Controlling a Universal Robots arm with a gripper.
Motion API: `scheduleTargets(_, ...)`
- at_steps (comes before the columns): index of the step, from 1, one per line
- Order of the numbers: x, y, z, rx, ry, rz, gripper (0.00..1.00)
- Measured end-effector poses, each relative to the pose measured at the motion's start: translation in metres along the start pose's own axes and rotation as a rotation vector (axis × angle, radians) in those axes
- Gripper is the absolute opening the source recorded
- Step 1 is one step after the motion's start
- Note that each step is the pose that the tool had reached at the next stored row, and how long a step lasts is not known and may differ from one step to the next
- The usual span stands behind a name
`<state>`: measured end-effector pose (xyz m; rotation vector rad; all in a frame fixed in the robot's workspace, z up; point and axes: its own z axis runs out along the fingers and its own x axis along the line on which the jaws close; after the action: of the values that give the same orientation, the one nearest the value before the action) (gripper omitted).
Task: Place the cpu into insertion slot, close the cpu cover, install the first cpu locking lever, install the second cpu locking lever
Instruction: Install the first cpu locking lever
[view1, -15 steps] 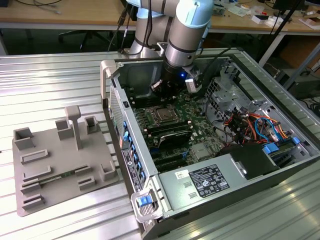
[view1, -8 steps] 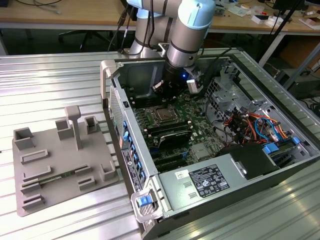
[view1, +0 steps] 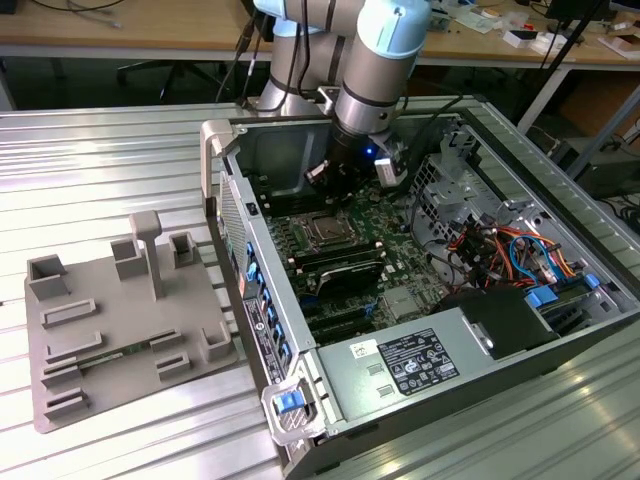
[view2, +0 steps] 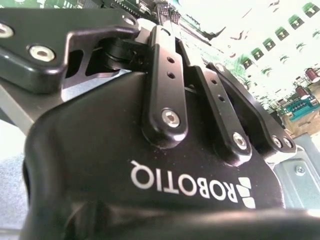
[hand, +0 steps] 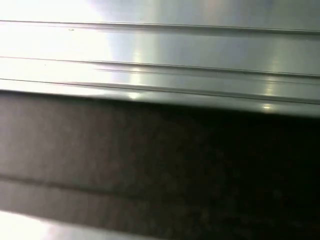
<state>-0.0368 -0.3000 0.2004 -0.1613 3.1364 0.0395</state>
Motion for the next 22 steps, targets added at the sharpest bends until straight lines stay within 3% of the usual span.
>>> scheduleTargets(2,-0.0008,0.0012,-0.0023,-0.0073,-0.0045,0.0,0.11)
scheduleTargets(3,-0.0007,0.0013,-0.0073,-0.0084,-0.004,0.0,0.11)
scheduleTargets(7,-0.0007,0.0014,-0.0188,-0.0089,-0.0036,0.0,0.11)
scheduleTargets(8,-0.0007,0.0012,-0.0263,-0.0088,-0.0035,0.0,0.11)
scheduleTargets(9,-0.0006,0.0006,-0.0288,-0.009,-0.0035,0.0,0.11)
scheduleTargets(10,-0.0004,-0.0012,-0.0293,-0.0092,-0.0037,0.0,0.11)
scheduleTargets(12,0.0011,-0.0167,-0.03,-0.0089,-0.0031,0.0,0.11)
scheduleTargets(16,0.0019,-0.034,-0.0306,-0.009,0.0009,0.0,0.11)
scheduleTargets(18,0.0021,-0.0369,-0.0317,-0.0072,0.0014,0.0,0.11)
scheduleTargets(20,0.0024,-0.0392,-0.0379,-0.0012,0.002,0.0,0.11)
scheduleTargets(22,0.0024,-0.0393,-0.041,-0.0004,0.002,0.001,0.11)
